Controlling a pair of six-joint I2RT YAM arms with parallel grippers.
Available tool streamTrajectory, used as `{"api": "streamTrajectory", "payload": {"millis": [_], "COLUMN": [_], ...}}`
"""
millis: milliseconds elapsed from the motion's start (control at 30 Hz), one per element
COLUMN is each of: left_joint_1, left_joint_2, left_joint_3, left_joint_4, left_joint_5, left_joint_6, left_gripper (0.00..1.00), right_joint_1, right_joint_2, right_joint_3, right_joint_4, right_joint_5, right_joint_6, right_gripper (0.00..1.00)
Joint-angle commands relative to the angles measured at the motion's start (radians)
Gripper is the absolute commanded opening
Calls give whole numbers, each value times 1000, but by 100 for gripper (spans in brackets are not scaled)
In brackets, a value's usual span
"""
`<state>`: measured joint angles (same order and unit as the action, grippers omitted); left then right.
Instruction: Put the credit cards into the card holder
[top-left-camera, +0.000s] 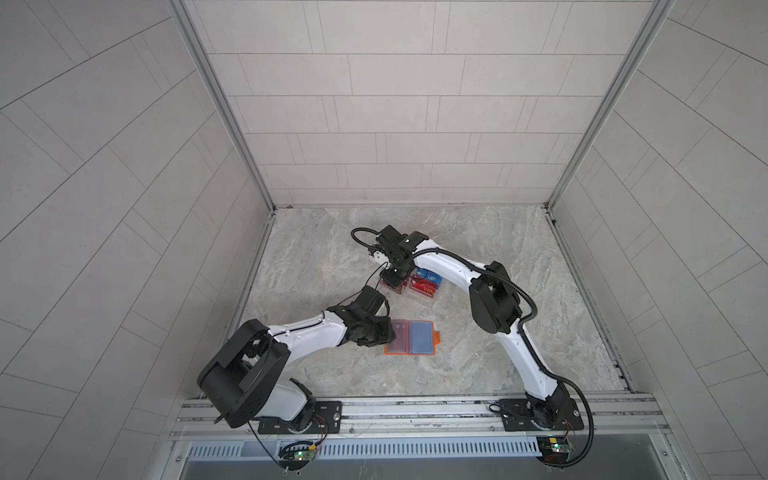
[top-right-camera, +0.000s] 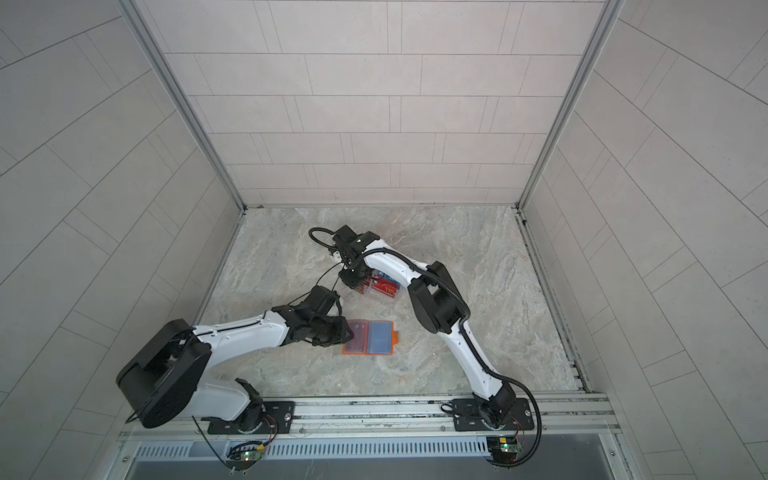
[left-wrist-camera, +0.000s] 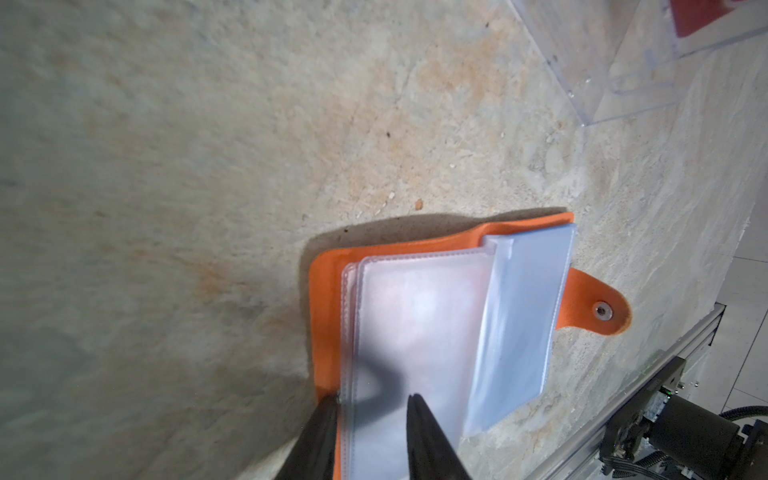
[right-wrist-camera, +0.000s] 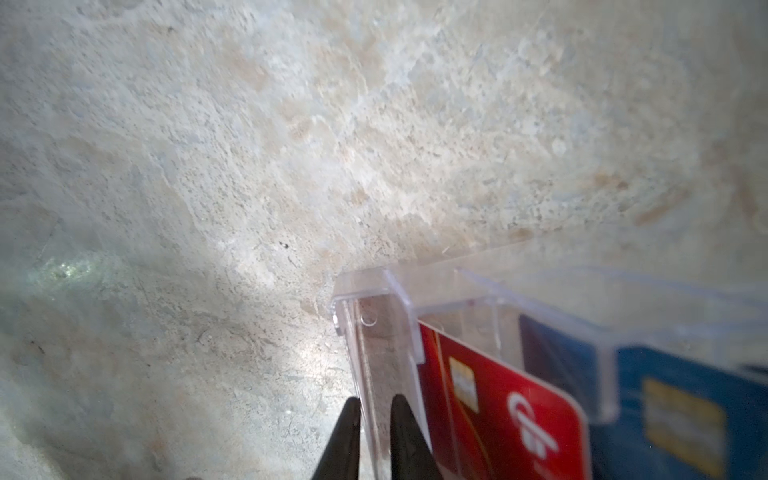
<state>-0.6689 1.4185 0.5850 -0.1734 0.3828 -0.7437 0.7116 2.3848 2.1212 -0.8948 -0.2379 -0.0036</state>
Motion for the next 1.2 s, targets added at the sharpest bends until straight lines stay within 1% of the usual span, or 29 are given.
{"api": "streamTrajectory", "payload": {"millis": [0, 300, 400, 500, 733, 767, 833, 933, 1033, 1167], "left_joint_1": [0, 0, 0, 0, 0, 1, 0, 0, 0, 0], "left_joint_2": [-9, -10, -9, -8, -6, -7, -8, -12, -13, -16], "left_joint_3": [-23, -20, -17, -16, -10, -10, -12, -14, -16, -18], "left_joint_4": [-54, -66, -70, -71, -75, -75, -75, -75, -75, -73], "left_joint_5": [-10, -9, -10, -10, -12, -13, -13, -15, -15, -18], "left_joint_6": [0, 4, 5, 6, 4, 3, 2, 1, -2, -5], "left_gripper": [34, 34, 34, 34, 34, 34, 34, 34, 34, 34], "right_joint_1": [2, 2, 2, 2, 2, 2, 2, 0, -4, -13], "right_joint_2": [-5, 8, 16, 14, 16, 17, 18, 14, 5, -15], "right_joint_3": [34, 57, 59, 59, 66, 65, 68, 76, 95, 107], "right_joint_4": [-34, -49, -59, -61, -66, -67, -66, -72, -83, -93], "right_joint_5": [-28, -28, -11, -5, 13, 15, 20, 2, -40, -80], "right_joint_6": [-44, -57, -63, -68, -81, -85, -88, -91, -95, -94], "right_gripper": [21, 19, 17, 12, 11, 8, 7, 5, 0, 0]}}
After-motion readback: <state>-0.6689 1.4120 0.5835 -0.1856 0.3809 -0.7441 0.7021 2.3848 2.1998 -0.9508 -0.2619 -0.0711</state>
